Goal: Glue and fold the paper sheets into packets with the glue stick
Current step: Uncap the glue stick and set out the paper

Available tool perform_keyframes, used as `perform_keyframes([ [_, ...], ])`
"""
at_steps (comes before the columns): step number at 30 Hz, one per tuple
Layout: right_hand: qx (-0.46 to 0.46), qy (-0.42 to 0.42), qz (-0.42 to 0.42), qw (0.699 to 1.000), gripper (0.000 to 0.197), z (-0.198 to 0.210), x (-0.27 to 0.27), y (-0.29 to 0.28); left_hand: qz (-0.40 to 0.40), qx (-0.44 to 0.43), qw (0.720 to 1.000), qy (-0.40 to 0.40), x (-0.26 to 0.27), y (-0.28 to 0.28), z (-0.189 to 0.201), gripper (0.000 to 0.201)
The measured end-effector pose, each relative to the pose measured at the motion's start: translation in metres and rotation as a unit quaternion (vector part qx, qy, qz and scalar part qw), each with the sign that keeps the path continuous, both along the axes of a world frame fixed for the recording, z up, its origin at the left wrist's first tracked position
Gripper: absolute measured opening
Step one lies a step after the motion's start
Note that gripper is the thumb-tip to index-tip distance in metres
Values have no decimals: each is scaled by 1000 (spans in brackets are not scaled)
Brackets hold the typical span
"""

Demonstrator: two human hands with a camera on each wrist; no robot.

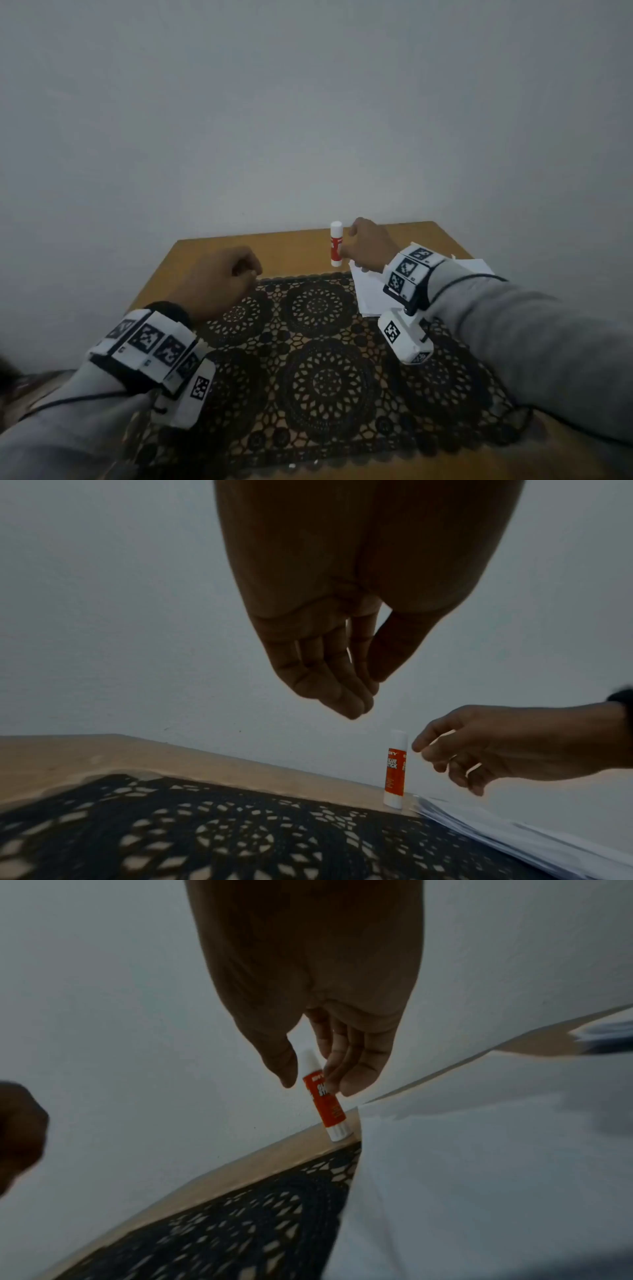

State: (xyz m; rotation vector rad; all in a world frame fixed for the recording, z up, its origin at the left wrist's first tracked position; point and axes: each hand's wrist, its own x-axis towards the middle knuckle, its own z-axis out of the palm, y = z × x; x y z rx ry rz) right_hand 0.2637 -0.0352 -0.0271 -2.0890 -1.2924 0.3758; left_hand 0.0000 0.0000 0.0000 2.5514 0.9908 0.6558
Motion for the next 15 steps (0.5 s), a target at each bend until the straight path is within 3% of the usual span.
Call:
perform_keyframes([
  [3, 6, -20, -18, 1000, 46, -3, 0, 22, 5, 10, 1000, -19, 6, 12, 0, 13],
  [7, -1, -45, -26, 999, 36, -7, 3, 41, -10, -13, 999, -38, 12, 19, 1, 12],
  [15, 74, -81, -1, 994, 24, -8, -10, 17, -14, 7, 999, -31, 11, -4, 5, 12],
])
